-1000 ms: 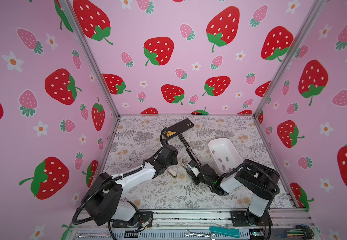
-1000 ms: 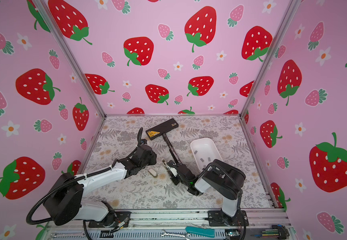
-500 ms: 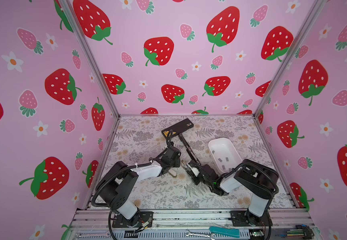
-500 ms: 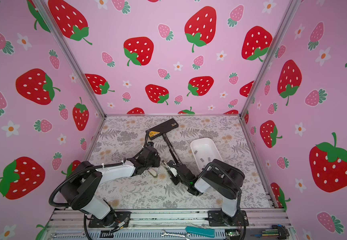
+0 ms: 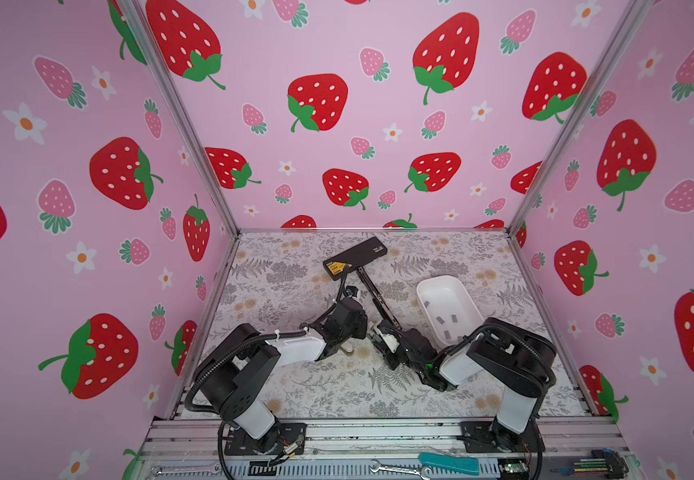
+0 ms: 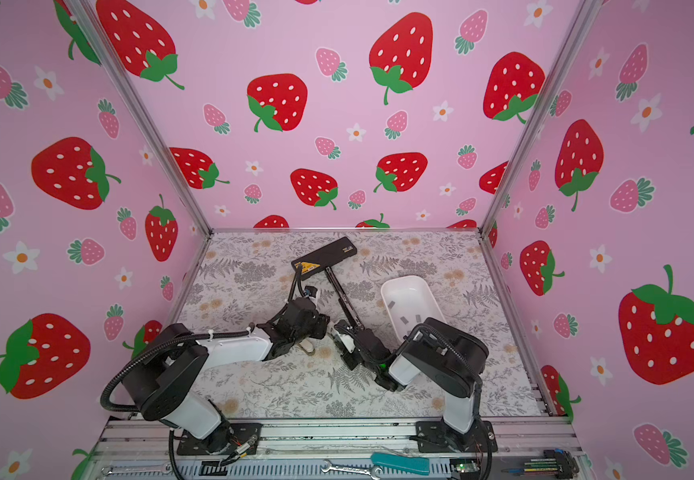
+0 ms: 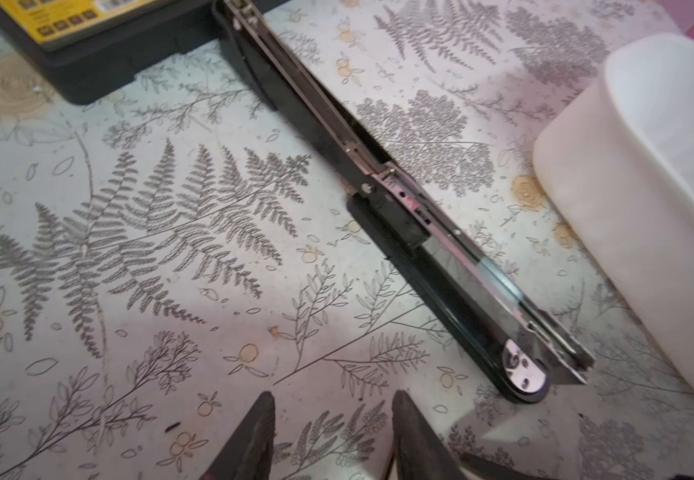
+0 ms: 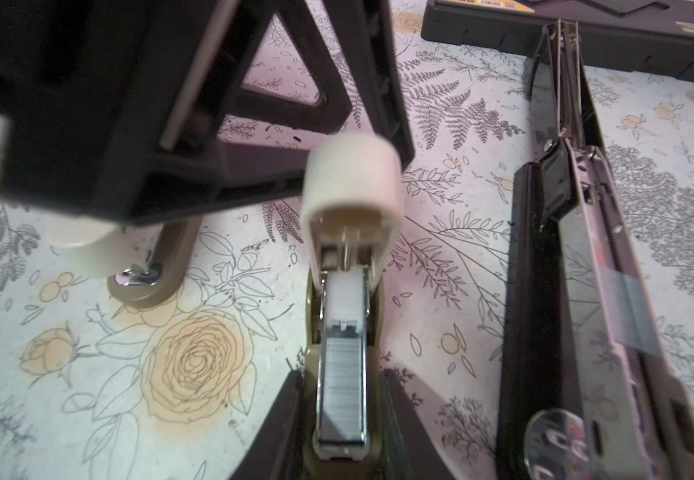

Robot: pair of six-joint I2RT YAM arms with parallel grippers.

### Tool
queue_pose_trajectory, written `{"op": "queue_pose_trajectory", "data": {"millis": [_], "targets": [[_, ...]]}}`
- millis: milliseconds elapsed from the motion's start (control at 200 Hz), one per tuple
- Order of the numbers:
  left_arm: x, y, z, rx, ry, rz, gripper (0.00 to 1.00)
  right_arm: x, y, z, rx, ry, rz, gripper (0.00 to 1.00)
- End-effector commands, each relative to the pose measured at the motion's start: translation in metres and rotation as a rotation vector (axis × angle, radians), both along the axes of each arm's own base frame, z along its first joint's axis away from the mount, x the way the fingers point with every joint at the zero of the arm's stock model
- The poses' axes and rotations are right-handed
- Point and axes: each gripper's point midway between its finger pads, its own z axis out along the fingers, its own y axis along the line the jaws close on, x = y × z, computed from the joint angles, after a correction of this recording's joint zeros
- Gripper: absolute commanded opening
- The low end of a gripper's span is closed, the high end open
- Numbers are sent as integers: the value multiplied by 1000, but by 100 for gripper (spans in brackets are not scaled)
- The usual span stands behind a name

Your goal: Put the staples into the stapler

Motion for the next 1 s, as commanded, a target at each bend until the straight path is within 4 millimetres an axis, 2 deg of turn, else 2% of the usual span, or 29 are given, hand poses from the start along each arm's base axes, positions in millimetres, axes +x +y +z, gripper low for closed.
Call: {"op": "queue_pose_trajectory", "data": {"millis": [0, 445, 680, 996], "targets": [[-5, -7, 9, 17, -85, -53, 48, -5, -9, -26, -70, 60, 1, 26], [-22, -22, 18, 8, -130, -143, 48, -1, -15, -21, -62, 52, -23, 28], [-31, -32, 13, 20, -136, -209, 48, 0, -18, -18, -63, 29, -33, 34], [-35, -35, -1, 53, -114, -257, 48, -2, -18, -11, -49, 15, -20, 45]]}}
